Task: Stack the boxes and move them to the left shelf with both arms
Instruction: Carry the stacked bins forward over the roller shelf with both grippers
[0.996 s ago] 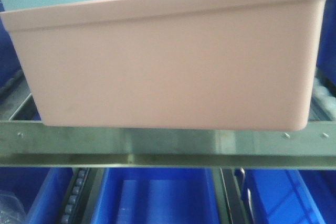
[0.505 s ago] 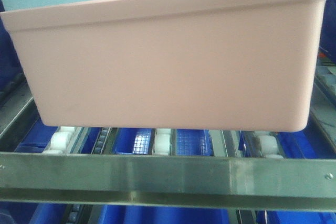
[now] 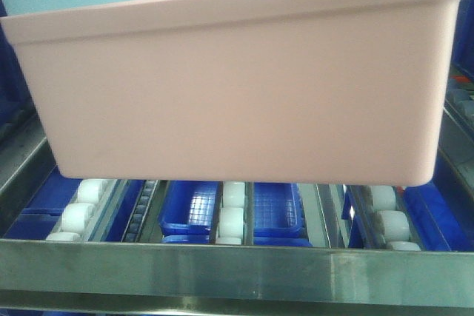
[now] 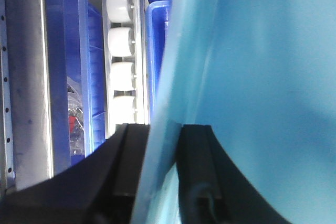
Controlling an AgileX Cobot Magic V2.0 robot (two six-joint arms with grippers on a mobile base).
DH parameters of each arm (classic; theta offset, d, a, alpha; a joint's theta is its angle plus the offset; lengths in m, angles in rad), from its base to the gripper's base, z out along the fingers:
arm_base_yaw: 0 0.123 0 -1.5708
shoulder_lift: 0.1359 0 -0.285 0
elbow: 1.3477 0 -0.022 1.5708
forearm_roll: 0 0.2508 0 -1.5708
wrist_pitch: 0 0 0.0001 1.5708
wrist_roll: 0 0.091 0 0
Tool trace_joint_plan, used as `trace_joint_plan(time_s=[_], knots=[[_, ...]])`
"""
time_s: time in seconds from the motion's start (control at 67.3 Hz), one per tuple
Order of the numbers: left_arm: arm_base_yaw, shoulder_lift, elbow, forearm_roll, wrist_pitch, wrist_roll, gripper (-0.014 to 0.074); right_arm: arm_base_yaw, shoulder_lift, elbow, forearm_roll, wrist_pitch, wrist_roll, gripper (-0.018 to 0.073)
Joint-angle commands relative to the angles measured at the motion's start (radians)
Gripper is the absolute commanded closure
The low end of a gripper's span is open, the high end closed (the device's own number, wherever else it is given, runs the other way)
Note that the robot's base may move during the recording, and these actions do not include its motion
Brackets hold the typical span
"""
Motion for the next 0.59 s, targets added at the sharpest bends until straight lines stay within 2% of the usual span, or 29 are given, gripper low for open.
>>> trace_joint_plan(time_s=[0.0,0.58], knots=[[-0.057,-0.049,-0.048,-0.15,-0.214,-0.003,0.0599,0.034,-0.037,-0.046,0.075,-0.244,0.035,0.0504],[-0.057,-0.049,-0.048,-0.15,-0.214,-0.003,0.0599,0.034,-0.037,-0.046,0.075,-0.244,0.035,0.0504]])
